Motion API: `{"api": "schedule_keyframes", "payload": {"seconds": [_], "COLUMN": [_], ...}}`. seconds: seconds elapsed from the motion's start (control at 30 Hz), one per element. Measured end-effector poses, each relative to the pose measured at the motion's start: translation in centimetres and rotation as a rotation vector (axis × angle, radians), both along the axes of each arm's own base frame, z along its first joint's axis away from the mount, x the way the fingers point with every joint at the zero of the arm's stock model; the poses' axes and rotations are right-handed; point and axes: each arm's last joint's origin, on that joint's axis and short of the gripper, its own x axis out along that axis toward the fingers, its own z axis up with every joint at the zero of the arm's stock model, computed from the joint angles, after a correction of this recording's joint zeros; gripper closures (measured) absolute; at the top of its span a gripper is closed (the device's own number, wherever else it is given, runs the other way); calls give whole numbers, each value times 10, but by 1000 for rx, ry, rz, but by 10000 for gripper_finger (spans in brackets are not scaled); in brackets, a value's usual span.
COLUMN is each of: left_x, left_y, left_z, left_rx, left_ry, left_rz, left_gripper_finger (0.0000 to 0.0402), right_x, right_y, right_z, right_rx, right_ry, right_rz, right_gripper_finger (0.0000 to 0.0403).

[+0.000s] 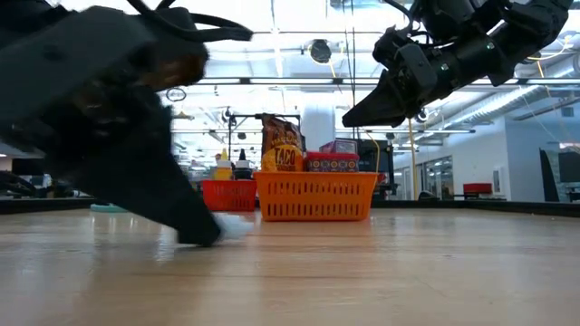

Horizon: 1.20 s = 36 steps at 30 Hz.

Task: Pick & Place Kitchen Items
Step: Put the brown food coloring bottle into the red bin

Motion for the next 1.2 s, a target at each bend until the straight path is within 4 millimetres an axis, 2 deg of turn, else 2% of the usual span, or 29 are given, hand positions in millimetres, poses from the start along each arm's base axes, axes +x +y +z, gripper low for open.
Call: {"api": "schedule_keyframes", "payload": {"seconds": [0.2, 0.33, 0.47, 0.83, 1.03, 1.2], "left_x": [-6, -8, -8, -7, -6, -7], "left_y": [11, 24, 42, 110, 152, 186], "left_z": [25, 46, 68, 120, 141, 152], "left_rx": [51, 109, 160, 292, 327, 364], "left_ry": [20, 3, -11, 4, 2, 10], "left_rz": [8, 47, 84, 168, 239, 307], "left_gripper_finger": [354, 357, 343, 349, 338, 347], "right_x": [0, -1, -1, -1, -1, -1], "right_y": [0, 0, 0, 0, 0, 0], "right_z": [-1, -2, -2, -3, -2, -2], "right_rx": [1, 0, -1, -1, -5, -6], "right_ry": [13, 20, 20, 26, 21, 23], "right_rz": [0, 0, 1, 1, 2, 2], "right_gripper_finger": [310, 310, 310, 310, 310, 310]}}
